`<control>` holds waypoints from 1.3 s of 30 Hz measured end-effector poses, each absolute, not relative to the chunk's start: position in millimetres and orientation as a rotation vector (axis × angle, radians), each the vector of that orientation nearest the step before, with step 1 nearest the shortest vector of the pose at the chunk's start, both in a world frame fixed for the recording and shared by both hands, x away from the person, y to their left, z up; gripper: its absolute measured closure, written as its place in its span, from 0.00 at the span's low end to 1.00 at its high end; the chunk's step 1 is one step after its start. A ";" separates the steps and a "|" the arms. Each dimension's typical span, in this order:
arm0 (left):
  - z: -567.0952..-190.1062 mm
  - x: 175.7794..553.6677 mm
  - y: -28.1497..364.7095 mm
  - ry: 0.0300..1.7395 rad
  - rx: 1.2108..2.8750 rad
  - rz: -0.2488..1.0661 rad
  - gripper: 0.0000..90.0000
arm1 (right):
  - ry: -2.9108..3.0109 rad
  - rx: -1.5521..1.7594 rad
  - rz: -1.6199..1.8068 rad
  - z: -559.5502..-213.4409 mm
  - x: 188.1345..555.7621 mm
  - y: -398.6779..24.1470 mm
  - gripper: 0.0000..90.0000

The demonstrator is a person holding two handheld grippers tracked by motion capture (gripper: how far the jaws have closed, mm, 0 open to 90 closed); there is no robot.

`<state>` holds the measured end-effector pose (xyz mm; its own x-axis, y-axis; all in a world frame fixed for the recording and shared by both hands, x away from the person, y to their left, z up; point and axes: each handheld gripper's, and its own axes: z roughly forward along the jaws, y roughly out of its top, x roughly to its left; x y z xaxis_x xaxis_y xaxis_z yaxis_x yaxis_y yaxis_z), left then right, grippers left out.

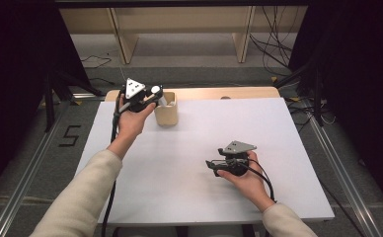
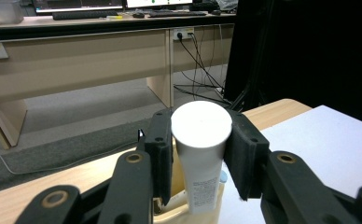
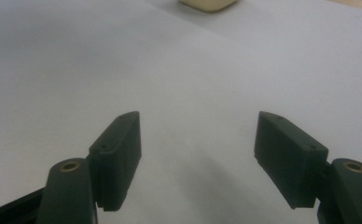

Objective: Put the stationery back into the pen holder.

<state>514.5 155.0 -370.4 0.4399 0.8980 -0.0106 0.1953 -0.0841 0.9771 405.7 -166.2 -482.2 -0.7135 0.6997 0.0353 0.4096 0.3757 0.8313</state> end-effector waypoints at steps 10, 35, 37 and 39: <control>-376.9 523.3 152.3 0.988 1.557 0.834 0.72 | 2.319 0.970 1.259 -482.6 405.8 -166.2 0.36; -409.5 538.7 151.1 1.090 1.659 0.796 0.68 | 2.325 0.974 1.250 -482.9 405.4 -166.4 0.35; -408.5 536.8 152.0 1.081 1.665 0.798 0.67 | 2.325 0.975 1.250 -483.1 405.4 -166.3 0.35; -406.4 534.5 153.3 1.075 1.662 0.799 0.66 | 2.328 0.971 1.245 -483.2 405.5 -166.4 0.35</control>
<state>534.5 153.3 -406.4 0.3962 0.9179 0.0215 0.2853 -0.1454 0.9474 405.5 -166.4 -483.2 -0.7147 0.6988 0.0299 0.4131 0.3872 0.8243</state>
